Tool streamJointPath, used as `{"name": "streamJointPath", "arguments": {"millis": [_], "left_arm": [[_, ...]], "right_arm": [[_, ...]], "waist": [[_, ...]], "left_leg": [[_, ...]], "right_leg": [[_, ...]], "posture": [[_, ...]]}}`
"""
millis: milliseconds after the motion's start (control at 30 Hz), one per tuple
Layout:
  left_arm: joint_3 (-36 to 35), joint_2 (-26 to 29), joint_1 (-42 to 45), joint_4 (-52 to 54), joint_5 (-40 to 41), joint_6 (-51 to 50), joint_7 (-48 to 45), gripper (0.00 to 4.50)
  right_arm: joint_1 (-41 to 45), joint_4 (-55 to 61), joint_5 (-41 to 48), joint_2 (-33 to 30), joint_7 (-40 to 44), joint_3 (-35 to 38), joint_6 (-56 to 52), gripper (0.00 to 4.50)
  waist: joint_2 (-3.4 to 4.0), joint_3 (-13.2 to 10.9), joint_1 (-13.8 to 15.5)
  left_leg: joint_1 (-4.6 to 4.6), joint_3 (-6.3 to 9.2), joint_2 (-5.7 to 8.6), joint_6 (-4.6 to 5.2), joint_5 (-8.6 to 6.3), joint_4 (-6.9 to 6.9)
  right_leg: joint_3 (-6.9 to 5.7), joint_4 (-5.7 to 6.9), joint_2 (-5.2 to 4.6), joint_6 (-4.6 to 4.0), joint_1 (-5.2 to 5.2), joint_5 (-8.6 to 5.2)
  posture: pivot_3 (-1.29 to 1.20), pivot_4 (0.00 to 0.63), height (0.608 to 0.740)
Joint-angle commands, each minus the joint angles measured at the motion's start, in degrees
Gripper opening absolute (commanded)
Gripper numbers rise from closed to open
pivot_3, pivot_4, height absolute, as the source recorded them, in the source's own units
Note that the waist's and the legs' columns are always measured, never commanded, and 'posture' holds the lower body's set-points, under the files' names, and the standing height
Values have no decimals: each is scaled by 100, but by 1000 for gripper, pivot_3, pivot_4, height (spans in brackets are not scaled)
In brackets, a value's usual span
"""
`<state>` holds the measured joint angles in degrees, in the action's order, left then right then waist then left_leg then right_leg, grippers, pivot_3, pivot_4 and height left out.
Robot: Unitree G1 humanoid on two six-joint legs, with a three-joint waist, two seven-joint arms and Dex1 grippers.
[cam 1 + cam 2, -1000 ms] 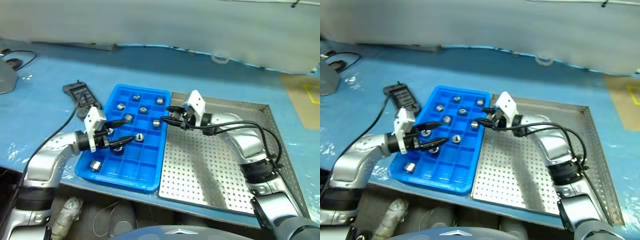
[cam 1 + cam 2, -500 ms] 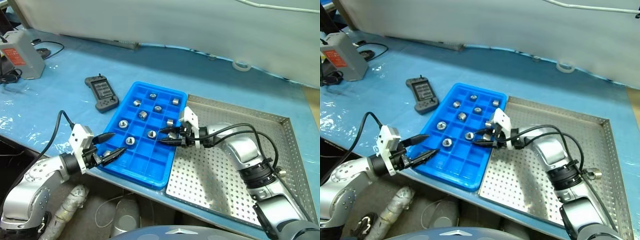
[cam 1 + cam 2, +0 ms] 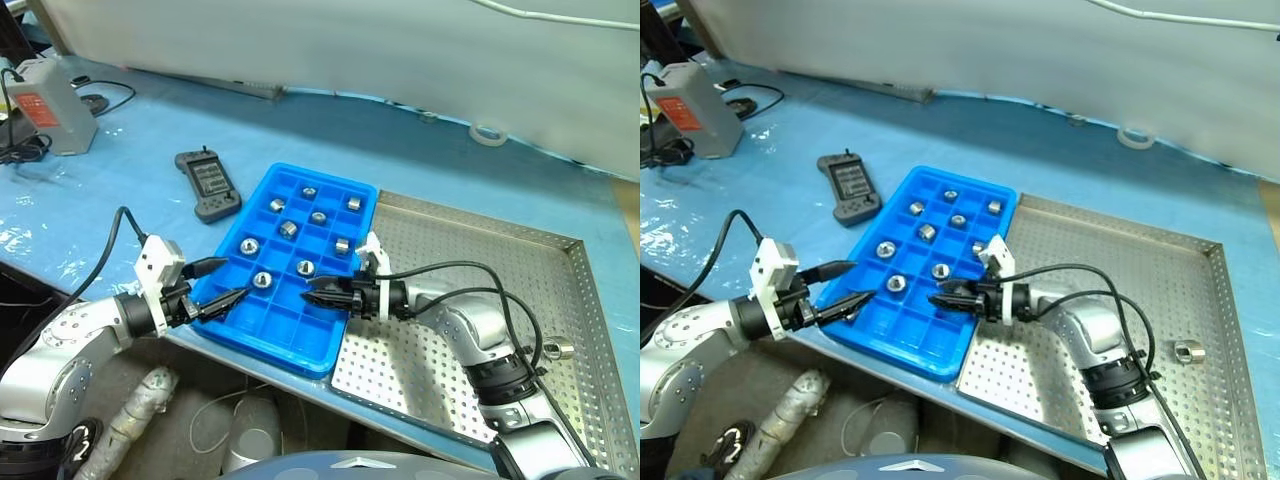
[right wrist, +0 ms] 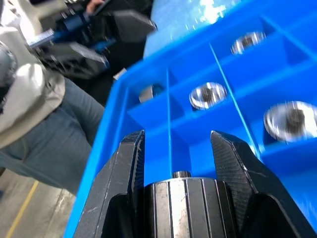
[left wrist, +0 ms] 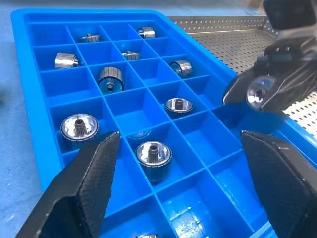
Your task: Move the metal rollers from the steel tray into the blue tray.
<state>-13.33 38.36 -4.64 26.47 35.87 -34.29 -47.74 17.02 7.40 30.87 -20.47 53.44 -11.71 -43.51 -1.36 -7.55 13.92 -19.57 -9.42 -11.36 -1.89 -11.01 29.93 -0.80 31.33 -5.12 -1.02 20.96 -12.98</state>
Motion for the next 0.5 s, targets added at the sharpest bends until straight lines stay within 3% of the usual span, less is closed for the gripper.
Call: {"name": "streamJointPath", "arguments": {"millis": [33, 67, 333, 500], "left_arm": [[11, 85, 199, 22, 86, 10, -44, 4078], [36, 84, 267, -14, 93, 4, -55, 4078], [418, 55, 887, -511, -37, 122, -299, 4078], [703, -3, 1377, -949, -154, 250, -517, 4078]], "right_arm": [[-64, 334, 96, -75, -32, 69, -2, 2665], [-54, 381, 107, -96, -85, 82, -73, 2921], [104, 773, -45, -299, -514, 327, 118, 2921], [263, 1154, 377, -458, -707, 968, -75, 2921]], "waist": [[-2, 1, -4], [-1, 1, -3], [-6, 3, -75], [-11, 7, -199]], "left_leg": [[2, 2, -1, -3, 2, -1], [3, 4, -1, -5, 3, -1], [10, 4, 0, -18, 11, -2], [6, -12, 5, -21, 12, 1]], "right_leg": [[-1, 1, 1, 1, 0, 0], [-1, 5, 1, 2, 0, 0], [3, 22, 2, 7, 2, -1], [2, 34, 3, 23, 5, 4]], "posture": [[366, 150, 740], [357, 150, 740], [284, 150, 740], [179, 150, 740]]}}
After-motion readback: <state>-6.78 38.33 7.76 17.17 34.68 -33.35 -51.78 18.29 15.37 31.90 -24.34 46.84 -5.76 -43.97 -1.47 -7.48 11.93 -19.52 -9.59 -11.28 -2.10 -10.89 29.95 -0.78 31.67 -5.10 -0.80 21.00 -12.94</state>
